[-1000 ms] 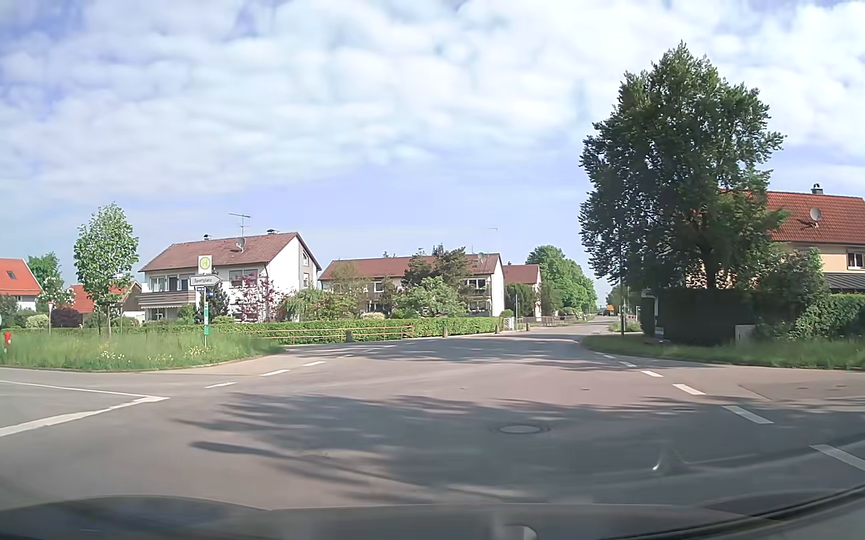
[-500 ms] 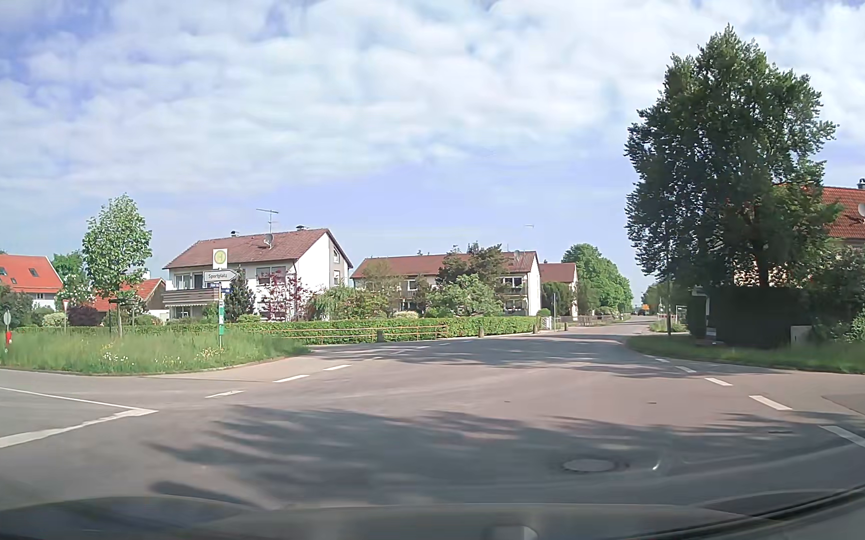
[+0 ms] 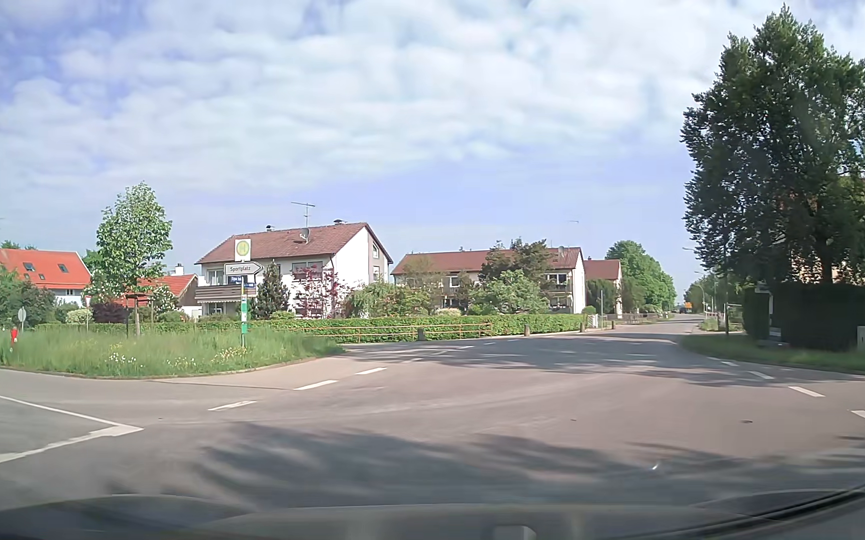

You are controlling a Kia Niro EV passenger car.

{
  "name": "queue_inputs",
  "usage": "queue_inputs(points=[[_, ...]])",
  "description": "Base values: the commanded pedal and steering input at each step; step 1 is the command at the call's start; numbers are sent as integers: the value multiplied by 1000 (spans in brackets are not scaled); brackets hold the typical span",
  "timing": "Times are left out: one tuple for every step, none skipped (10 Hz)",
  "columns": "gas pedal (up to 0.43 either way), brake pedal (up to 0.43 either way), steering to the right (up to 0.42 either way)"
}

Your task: Follow the waypoints while adhering to traffic rules and regulations

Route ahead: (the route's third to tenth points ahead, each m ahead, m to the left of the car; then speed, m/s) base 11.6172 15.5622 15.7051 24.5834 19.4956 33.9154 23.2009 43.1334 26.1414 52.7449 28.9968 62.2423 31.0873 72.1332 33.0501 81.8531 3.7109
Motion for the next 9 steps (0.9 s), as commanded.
queue_inputs(points=[[118, 0, -225], [138, 0, -243], [138, 0, -263], [138, 0, -282], [138, 0, -300], [138, 0, -319], [138, 0, -340], [138, 0, -359], [138, 0, -376]])
